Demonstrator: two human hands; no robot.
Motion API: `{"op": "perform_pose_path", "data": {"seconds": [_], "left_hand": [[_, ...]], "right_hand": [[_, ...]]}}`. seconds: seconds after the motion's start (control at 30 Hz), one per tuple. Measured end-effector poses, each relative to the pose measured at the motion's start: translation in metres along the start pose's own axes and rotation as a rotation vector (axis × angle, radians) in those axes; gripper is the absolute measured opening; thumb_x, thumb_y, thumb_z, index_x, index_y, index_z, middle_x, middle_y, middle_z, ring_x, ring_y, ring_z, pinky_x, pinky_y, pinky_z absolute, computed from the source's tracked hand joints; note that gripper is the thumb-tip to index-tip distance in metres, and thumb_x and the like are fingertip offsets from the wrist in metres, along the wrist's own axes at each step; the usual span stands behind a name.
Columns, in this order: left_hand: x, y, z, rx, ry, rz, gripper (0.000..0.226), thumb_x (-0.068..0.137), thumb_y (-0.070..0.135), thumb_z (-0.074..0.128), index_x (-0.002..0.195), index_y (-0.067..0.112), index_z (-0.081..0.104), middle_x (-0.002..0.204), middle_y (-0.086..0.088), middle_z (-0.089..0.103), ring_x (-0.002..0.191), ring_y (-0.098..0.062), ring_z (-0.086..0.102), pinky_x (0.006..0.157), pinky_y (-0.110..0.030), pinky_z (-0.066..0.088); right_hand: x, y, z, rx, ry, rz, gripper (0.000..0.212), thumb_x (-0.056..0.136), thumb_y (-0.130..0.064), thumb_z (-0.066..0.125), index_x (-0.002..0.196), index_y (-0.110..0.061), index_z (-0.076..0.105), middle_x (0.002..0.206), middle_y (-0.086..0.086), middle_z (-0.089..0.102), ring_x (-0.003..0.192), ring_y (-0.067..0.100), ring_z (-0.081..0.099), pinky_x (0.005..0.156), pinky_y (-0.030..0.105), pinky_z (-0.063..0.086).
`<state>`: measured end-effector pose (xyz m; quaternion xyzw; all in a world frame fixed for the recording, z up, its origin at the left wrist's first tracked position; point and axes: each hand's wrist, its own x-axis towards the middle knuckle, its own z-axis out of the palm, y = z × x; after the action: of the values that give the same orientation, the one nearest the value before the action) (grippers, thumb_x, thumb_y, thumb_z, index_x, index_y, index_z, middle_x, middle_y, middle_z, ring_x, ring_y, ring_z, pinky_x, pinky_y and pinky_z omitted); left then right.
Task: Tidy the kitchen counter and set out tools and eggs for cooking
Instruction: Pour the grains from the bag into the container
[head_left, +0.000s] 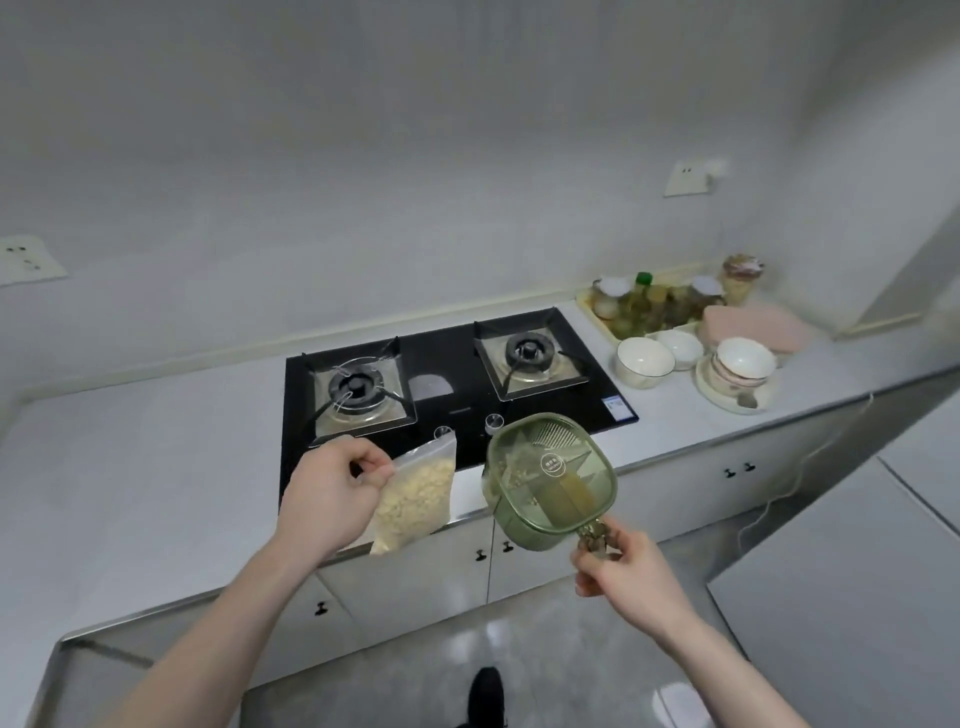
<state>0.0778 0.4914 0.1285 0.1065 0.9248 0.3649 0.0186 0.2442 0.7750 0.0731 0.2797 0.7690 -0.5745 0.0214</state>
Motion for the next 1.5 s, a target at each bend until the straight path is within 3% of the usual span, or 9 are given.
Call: {"op": "perform_pose_path", "data": {"seconds": [0.17, 0.33, 0.43, 0.67, 0.87, 1.0, 1.13, 1.33, 1.5], "left_hand": [[0.067, 0.030, 0.032, -0.004, -0.088, 0.076, 0.019, 0.087, 0.021, 0.075, 0.075, 0.035, 0.070, 0.081, 0.017, 0.068, 0.079, -0.001, 0.061, 0.069, -0.027, 0.045], [0.131, 0.063, 0.074, 0.010, -0.153, 0.158, 0.017, 0.088, 0.019, 0.075, 0.078, 0.033, 0.072, 0.082, 0.016, 0.067, 0.080, -0.001, 0.060, 0.069, -0.024, 0.045], [0.155, 0.079, 0.097, 0.007, -0.185, 0.183, 0.018, 0.087, 0.020, 0.076, 0.076, 0.035, 0.072, 0.081, 0.016, 0.068, 0.079, -0.001, 0.061, 0.070, -0.025, 0.047], [0.193, 0.118, 0.136, -0.023, -0.244, 0.189, 0.017, 0.086, 0.021, 0.077, 0.076, 0.034, 0.073, 0.081, 0.015, 0.070, 0.080, -0.001, 0.063, 0.067, -0.016, 0.042], [0.207, 0.151, 0.170, -0.008, -0.235, 0.172, 0.018, 0.086, 0.020, 0.077, 0.075, 0.033, 0.072, 0.080, 0.013, 0.069, 0.074, 0.000, 0.060, 0.063, -0.015, 0.040], [0.212, 0.174, 0.199, 0.023, -0.192, 0.105, 0.019, 0.086, 0.019, 0.077, 0.074, 0.033, 0.072, 0.079, 0.014, 0.069, 0.073, -0.003, 0.060, 0.063, -0.015, 0.040], [0.217, 0.199, 0.227, 0.026, -0.132, 0.028, 0.019, 0.086, 0.017, 0.077, 0.076, 0.032, 0.072, 0.080, 0.014, 0.070, 0.069, -0.006, 0.060, 0.062, -0.022, 0.042], [0.226, 0.233, 0.256, 0.029, -0.044, -0.094, 0.019, 0.086, 0.018, 0.077, 0.071, 0.027, 0.070, 0.081, 0.013, 0.073, 0.071, -0.010, 0.065, 0.068, -0.030, 0.053], [0.223, 0.261, 0.276, 0.006, -0.001, -0.152, 0.019, 0.086, 0.014, 0.077, 0.074, 0.028, 0.072, 0.083, 0.011, 0.073, 0.075, -0.007, 0.063, 0.065, -0.024, 0.047]], "right_hand": [[0.046, -0.009, -0.037, 0.016, 0.093, 0.021, 0.009, 0.082, 0.002, 0.064, 0.089, -0.004, 0.064, 0.072, 0.001, 0.061, 0.057, 0.020, 0.066, 0.078, 0.051, 0.062], [0.089, -0.001, -0.078, 0.027, 0.212, 0.088, 0.016, 0.082, -0.002, 0.066, 0.084, -0.017, 0.067, 0.072, 0.001, 0.064, 0.059, 0.020, 0.070, 0.076, 0.044, 0.064], [0.107, 0.014, -0.100, 0.072, 0.261, 0.163, 0.016, 0.081, -0.002, 0.067, 0.092, -0.014, 0.070, 0.070, 0.000, 0.066, 0.060, 0.022, 0.070, 0.078, 0.049, 0.063], [0.146, 0.039, -0.151, 0.076, 0.291, 0.241, 0.017, 0.079, 0.001, 0.063, 0.082, -0.016, 0.066, 0.074, 0.005, 0.060, 0.057, 0.022, 0.066, 0.075, 0.051, 0.063], [0.198, 0.059, -0.198, 0.008, 0.206, 0.255, 0.018, 0.076, 0.001, 0.056, 0.083, -0.013, 0.065, 0.072, 0.006, 0.062, 0.056, 0.021, 0.063, 0.071, 0.051, 0.061], [0.239, 0.071, -0.238, -0.105, 0.085, 0.216, 0.018, 0.079, 0.001, 0.051, 0.085, -0.008, 0.066, 0.067, 0.005, 0.063, 0.055, 0.017, 0.060, 0.065, 0.043, 0.060], [0.280, 0.085, -0.284, -0.244, -0.012, 0.151, 0.028, 0.077, -0.001, 0.053, 0.088, -0.020, 0.069, 0.078, 0.008, 0.072, 0.058, 0.013, 0.062, 0.059, 0.030, 0.054], [0.339, 0.104, -0.337, -0.449, -0.167, 0.091, 0.028, 0.075, -0.013, 0.054, 0.090, -0.033, 0.067, 0.082, -0.010, 0.073, 0.076, 0.010, 0.066, 0.075, 0.032, 0.058], [0.371, 0.108, -0.366, -0.561, -0.281, 0.076, 0.022, 0.082, -0.017, 0.056, 0.093, -0.034, 0.065, 0.094, -0.010, 0.072, 0.091, 0.013, 0.066, 0.084, 0.030, 0.053]]}}
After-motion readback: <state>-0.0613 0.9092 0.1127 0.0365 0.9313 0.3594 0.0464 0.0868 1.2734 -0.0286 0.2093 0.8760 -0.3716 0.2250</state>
